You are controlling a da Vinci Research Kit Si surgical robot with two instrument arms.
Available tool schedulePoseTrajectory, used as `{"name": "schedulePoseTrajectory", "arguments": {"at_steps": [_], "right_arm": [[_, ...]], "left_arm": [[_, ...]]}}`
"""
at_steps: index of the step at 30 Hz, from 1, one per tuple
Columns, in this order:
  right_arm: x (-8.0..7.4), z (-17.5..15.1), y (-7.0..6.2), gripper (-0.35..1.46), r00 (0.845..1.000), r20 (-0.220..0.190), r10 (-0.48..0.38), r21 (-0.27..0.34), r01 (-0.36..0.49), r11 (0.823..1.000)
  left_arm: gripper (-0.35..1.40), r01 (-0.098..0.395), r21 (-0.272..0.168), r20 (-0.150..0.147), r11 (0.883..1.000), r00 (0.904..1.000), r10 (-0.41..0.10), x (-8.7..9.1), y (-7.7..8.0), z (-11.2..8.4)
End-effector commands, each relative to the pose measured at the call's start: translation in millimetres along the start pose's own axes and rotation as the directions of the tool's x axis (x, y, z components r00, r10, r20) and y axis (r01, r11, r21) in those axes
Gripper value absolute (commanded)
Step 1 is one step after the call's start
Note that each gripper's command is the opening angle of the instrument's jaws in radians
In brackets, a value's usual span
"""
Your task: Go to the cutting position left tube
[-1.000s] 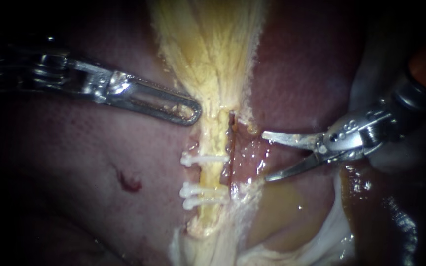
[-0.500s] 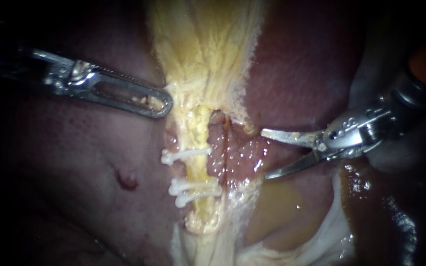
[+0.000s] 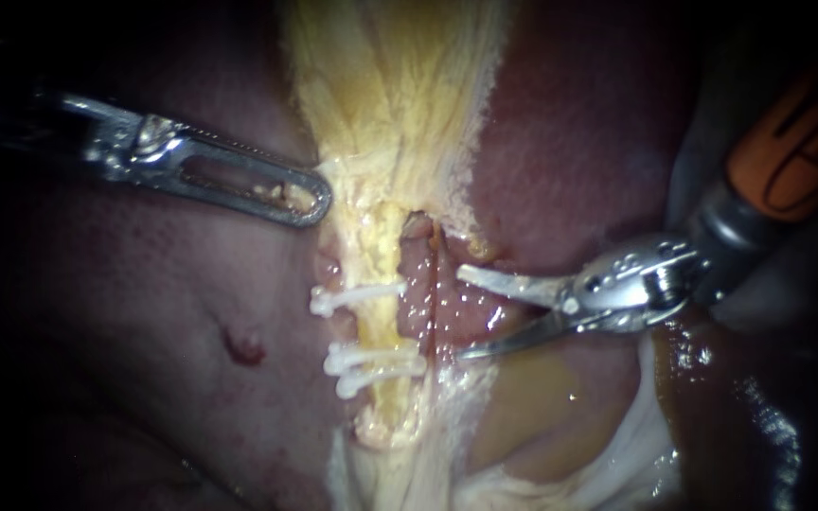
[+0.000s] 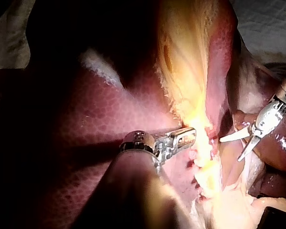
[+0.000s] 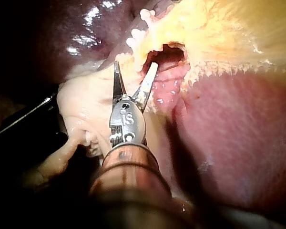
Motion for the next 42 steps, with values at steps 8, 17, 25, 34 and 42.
{"name": "schedulePoseTrajectory", "arguments": {"at_steps": [8,17,25,34,42], "right_arm": [[-2.4,3.7,0.9,1.44,1.0,0.008,0.022,0.054,-0.023,0.998],[-5.1,5.2,3.4,1.44,0.999,0.019,0.031,0.111,-0.033,0.993],[-5.1,5.9,4.4,1.44,1.0,0.003,0.029,0.15,-0.029,0.988],[-3.5,7.2,3.8,1.44,0.998,-0.058,0.029,0.215,-0.016,0.977],[-1.5,8.7,2.7,1.4,0.994,-0.102,0.032,0.289,-0.001,0.957]], "left_arm": [[-0.35,0.0,-0.001,0.0,1.0,1.0,0.0,0.0,-0.1,0.0],[-0.35,0.0,-0.001,0.001,1.0,1.0,0.0,0.1,-0.1,0.1],[-0.35,0.0,-0.002,0.001,1.0,1.0,0.0,0.1,-0.1,0.1],[-0.35,0.0,-0.002,0.001,1.0,1.0,0.0,0.1,-0.1,0.1],[-0.35,0.001,-0.002,0.001,1.0,1.0,-0.001,-0.1,-0.2,0.3]]}}
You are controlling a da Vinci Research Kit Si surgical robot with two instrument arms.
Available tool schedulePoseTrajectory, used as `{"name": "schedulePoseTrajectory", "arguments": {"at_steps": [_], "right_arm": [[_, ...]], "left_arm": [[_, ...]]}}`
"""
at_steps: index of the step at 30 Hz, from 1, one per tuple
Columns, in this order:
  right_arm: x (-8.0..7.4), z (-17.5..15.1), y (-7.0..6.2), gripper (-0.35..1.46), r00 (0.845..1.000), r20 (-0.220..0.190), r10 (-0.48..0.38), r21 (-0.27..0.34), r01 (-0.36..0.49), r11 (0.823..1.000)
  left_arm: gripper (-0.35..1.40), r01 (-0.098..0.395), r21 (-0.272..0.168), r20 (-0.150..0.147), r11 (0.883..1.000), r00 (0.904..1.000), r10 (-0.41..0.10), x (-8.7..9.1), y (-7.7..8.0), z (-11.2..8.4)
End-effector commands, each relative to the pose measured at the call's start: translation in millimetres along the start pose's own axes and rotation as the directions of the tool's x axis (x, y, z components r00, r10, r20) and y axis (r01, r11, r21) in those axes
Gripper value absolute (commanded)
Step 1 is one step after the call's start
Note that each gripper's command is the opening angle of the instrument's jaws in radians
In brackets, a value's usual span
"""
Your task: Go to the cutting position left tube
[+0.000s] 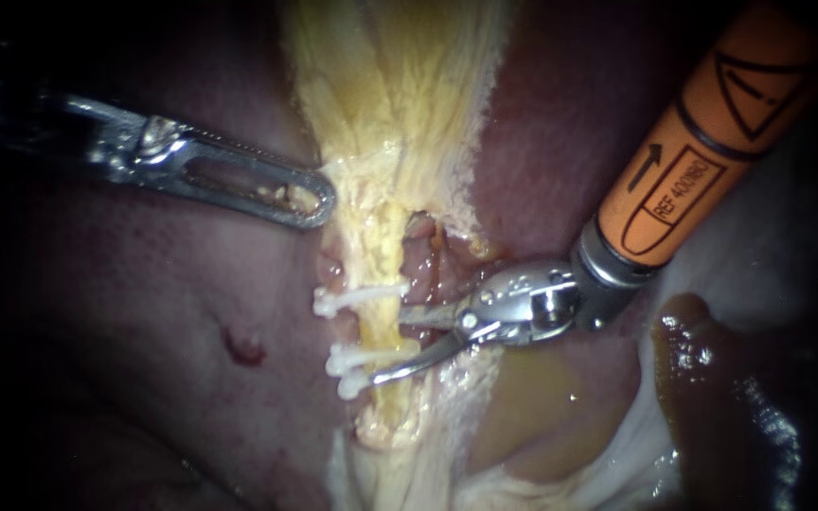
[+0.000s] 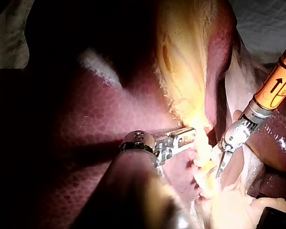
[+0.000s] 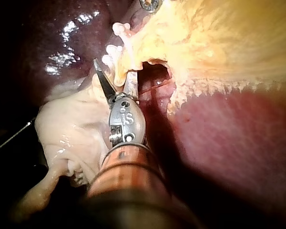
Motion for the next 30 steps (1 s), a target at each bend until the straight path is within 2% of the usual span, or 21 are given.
{"name": "schedulePoseTrajectory", "arguments": {"at_steps": [1,10,13,18,24,30], "right_arm": [[0.2,0.3,0.1,1.39,1.0,-0.002,-0.007,0.01,0.007,1.0],[1.4,2.2,1.3,1.32,0.999,-0.039,-0.001,0.061,0.004,0.998],[1.8,2.9,1.7,1.32,0.998,-0.064,0.004,0.069,0.001,0.998],[2.5,4.1,2.0,1.3,0.996,-0.09,0.017,0.068,-0.011,0.998],[2.5,5.1,2.4,1.3,0.992,-0.117,0.046,0.046,-0.04,0.998],[2.8,5.1,2.1,1.34,0.987,-0.148,0.065,0.051,-0.058,0.997]], "left_arm": [[-0.35,0.001,0.0,0.0,1.0,1.0,-0.001,0.0,0.0,0.0],[-0.35,0.001,-0.002,0.001,1.0,1.0,-0.001,-0.2,-0.1,0.4],[-0.35,0.002,-0.002,0.001,1.0,1.0,-0.002,-0.2,-0.1,0.5],[-0.35,0.002,-0.003,0.002,1.0,1.0,-0.002,-0.3,-0.2,0.7],[-0.35,0.002,-0.004,0.002,1.0,1.0,-0.002,-0.2,-0.3,0.7],[-0.35,0.002,-0.004,0.002,1.0,1.0,-0.002,-0.3,-0.3,0.8]]}}
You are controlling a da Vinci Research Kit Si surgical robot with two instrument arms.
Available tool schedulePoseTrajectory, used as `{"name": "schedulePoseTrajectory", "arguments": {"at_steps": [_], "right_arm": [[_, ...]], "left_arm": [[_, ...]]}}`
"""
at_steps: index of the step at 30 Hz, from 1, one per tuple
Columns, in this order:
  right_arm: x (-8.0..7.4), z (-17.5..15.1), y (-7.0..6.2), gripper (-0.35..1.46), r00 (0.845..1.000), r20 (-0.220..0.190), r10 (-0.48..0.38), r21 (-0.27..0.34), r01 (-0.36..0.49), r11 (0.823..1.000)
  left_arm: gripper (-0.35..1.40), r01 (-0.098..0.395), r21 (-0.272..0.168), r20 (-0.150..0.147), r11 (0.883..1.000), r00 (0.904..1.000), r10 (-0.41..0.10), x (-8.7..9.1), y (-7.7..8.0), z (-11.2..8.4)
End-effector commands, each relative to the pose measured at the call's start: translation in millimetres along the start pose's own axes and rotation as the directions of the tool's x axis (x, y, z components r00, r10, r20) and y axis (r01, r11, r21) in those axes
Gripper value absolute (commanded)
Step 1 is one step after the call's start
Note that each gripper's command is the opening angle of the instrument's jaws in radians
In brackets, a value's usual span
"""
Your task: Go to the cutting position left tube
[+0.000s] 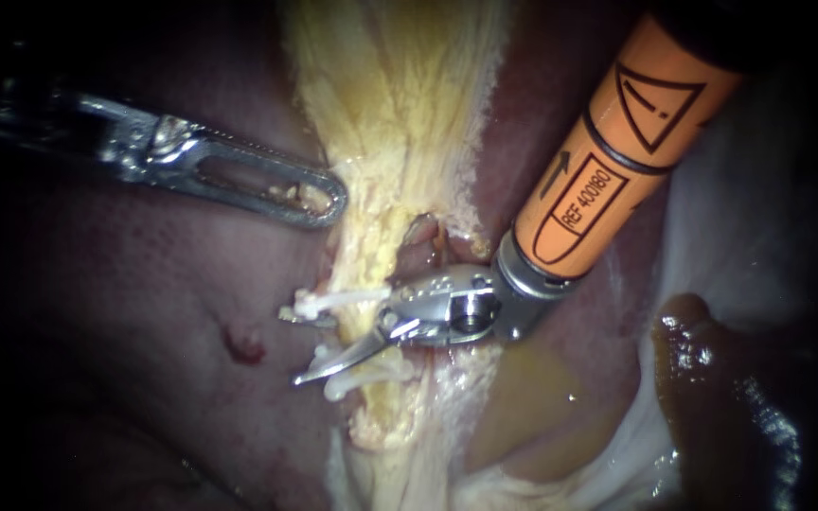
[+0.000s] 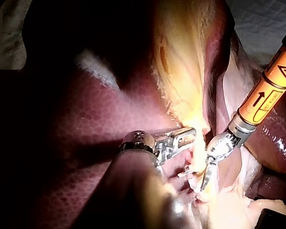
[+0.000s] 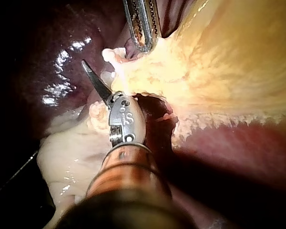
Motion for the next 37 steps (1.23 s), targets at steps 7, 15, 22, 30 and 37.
{"name": "schedulePoseTrajectory", "arguments": {"at_steps": [7,15,22,30,37], "right_arm": [[1.1,0.3,-2.5,1.37,1.0,-0.019,0.012,0.069,-0.011,0.998],[3.0,0.9,-5.2,1.37,0.999,-0.042,0.015,0.125,-0.01,0.992],[4.0,0.3,-5.4,1.37,0.998,-0.057,0.022,0.131,-0.014,0.991],[3.9,0.2,-5.3,1.35,0.998,-0.057,0.022,0.131,-0.014,0.991],[3.8,0.2,-5.1,1.35,0.998,-0.056,0.021,0.134,-0.014,0.991]], "left_arm": [[-0.35,-0.001,0.001,-0.001,1.0,1.0,0.001,0.0,0.1,-0.1],[-0.35,-0.001,0.002,-0.001,1.0,1.0,0.001,0.0,0.2,-0.1],[-0.35,-0.001,0.002,-0.001,1.0,1.0,0.001,0.0,0.3,-0.1],[-0.35,-0.001,0.002,-0.001,1.0,1.0,0.001,0.0,0.3,-0.1],[-0.35,-0.001,0.002,-0.001,1.0,1.0,0.001,-0.1,0.3,-0.2]]}}
